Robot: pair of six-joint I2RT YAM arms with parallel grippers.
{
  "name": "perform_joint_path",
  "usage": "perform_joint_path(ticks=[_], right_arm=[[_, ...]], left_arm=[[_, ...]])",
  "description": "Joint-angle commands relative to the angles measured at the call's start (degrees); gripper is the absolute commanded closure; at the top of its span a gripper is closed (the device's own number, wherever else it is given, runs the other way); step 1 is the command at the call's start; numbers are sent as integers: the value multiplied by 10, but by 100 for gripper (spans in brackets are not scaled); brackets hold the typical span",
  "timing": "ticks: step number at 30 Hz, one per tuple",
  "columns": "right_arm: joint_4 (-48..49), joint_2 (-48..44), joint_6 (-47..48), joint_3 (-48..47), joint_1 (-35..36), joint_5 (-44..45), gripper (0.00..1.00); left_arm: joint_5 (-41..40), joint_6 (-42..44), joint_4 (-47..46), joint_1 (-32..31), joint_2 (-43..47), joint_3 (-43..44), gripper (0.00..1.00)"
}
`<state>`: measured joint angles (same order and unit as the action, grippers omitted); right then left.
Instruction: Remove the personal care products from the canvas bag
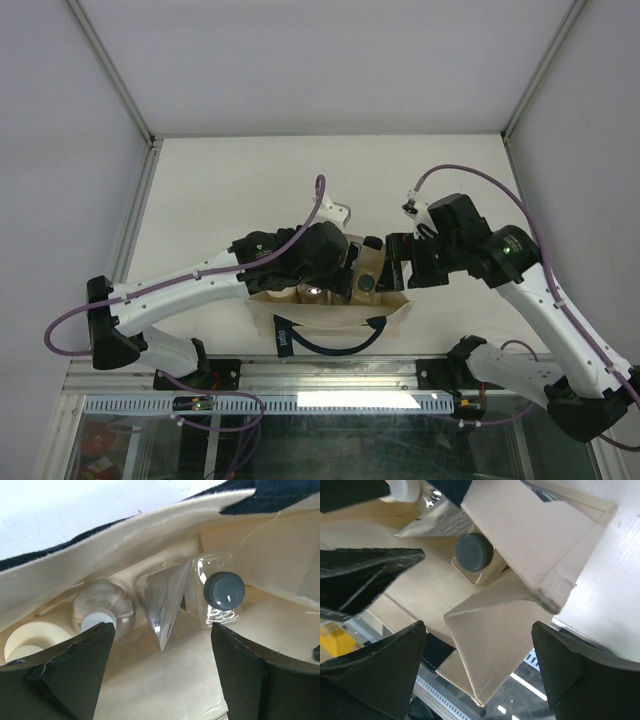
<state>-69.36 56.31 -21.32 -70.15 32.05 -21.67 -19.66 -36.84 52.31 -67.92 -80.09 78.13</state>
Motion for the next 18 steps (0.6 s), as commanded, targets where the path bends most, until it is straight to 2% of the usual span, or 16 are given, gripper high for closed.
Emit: perform_joint_path(ticks=[1,3,7,12,18], right_arm=[[-21,2,-54,-31,56,156,13],[-25,5,-52,-29,58,179,18],[-14,9,-37,-32,59,170,33],[-15,-1,-34,-29,59,177,41],[-31,-22,-35,-14,59,194,53]], left_arm=[[-34,13,2,-6,-11,40,20],[-34,13,2,-6,-11,40,22],[-29,21,3,-9,-37,44,28],[-35,36,14,-20,-63,62,34],[-40,38,24,-22,-80,68,48]])
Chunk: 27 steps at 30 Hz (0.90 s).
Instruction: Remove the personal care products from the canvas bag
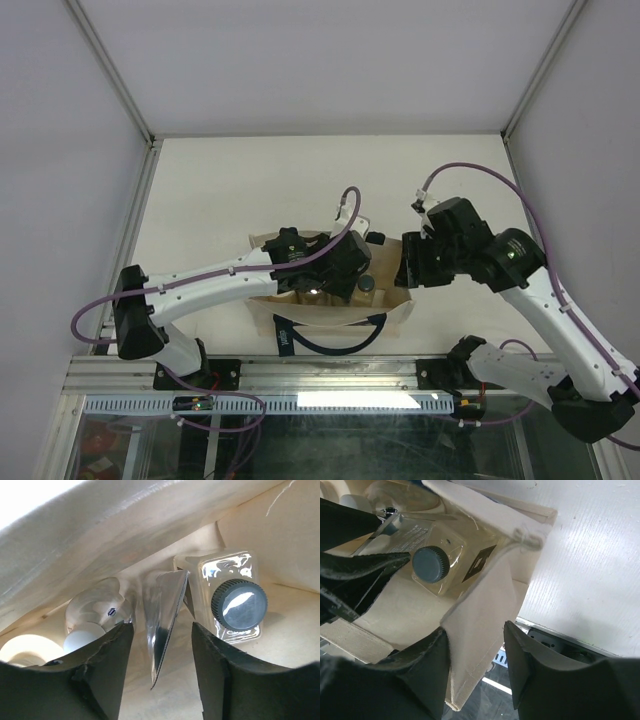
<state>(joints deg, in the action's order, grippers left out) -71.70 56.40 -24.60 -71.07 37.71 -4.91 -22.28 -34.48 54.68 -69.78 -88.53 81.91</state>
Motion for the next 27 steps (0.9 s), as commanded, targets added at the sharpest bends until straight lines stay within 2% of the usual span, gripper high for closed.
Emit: perform_joint_path(ticks=[1,3,11,17,24,27], right_arm=[[-5,-25,-2,-3,2,23,55],[-1,-28,-1,0,2,15,57],[3,-28,3,7,2,11,57],[5,-31,3,13,3,6,57],[6,-35,6,8,2,10,57],[8,-36,7,11,2,10,57]], left_arm=[[-14,15,1,-5,5,30,51],[-17,18,1,-5,3,32,55],[-16,21,3,-6,-21,44,59],[-20,21,14,-5,-34,55,74],[-31,26,16,-6,-45,57,79],[-31,26,26,-6,-49,67,95]])
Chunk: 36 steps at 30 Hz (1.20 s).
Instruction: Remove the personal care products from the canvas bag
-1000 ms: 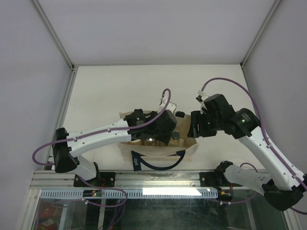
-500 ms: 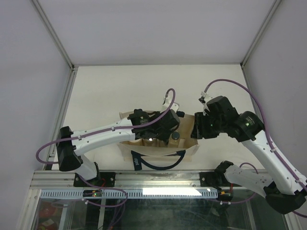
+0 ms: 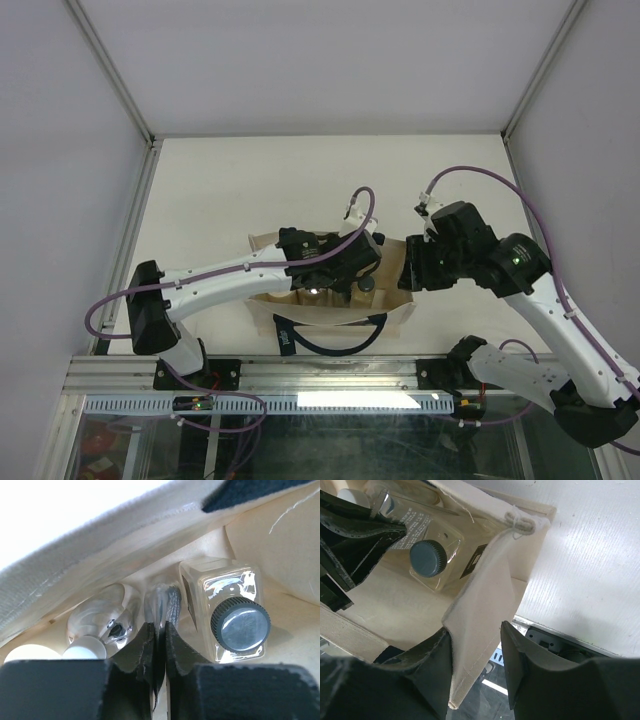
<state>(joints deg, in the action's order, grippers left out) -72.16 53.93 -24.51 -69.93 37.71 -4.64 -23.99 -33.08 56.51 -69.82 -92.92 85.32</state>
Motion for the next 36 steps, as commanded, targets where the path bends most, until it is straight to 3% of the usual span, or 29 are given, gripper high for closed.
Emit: perform_joint_path(ticks=[1,16,36], right_arm=[[14,-12,5,1,2,7,57],[16,-16,16,8,2,7,57],[21,-31,10,18,2,12,53]], left_arm=[[-16,10,14,-5,-5,43,99],[25,-46,106,-6,39,144,100],[58,-148,143,-4,160,252,100]])
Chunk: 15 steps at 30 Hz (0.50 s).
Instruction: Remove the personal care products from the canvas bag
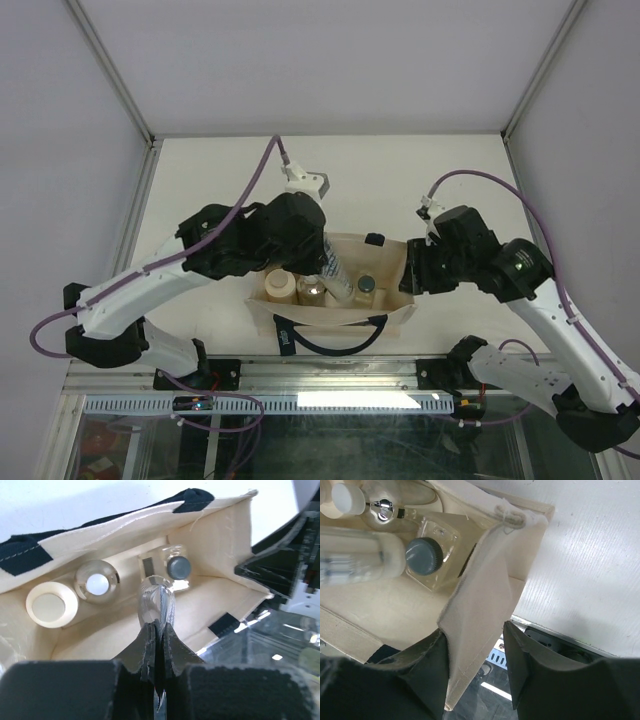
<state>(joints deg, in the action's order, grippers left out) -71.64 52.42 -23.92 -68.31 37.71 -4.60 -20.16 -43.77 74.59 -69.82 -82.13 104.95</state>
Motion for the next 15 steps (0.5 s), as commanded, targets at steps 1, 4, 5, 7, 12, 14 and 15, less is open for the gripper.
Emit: perform_joint_path(ticks=[1,4,5,7,12,14,15], right_arm=[[16,-16,4,3,2,12,53],[19,-18,5,6,2,12,53],[20,-19,4,6,2,12,53],[22,-19,4,4,2,12,53],[21,-23,1,-3,2,16,51],[20,-24,1,-7,2,17,49],[19,-25,2,-8,2,19,49]], left_arm=[[20,-49,-39,-4,59,61,100],[19,-64,-51,-5,83,65,100],[20,-69,-58,-5,91,64,100],[16,-83,-73,-5,108,63,100],[-11,-94,-115,-4,149,61,100],[-30,-87,-129,-5,162,61,100],[-38,-83,-134,-4,165,62,100]])
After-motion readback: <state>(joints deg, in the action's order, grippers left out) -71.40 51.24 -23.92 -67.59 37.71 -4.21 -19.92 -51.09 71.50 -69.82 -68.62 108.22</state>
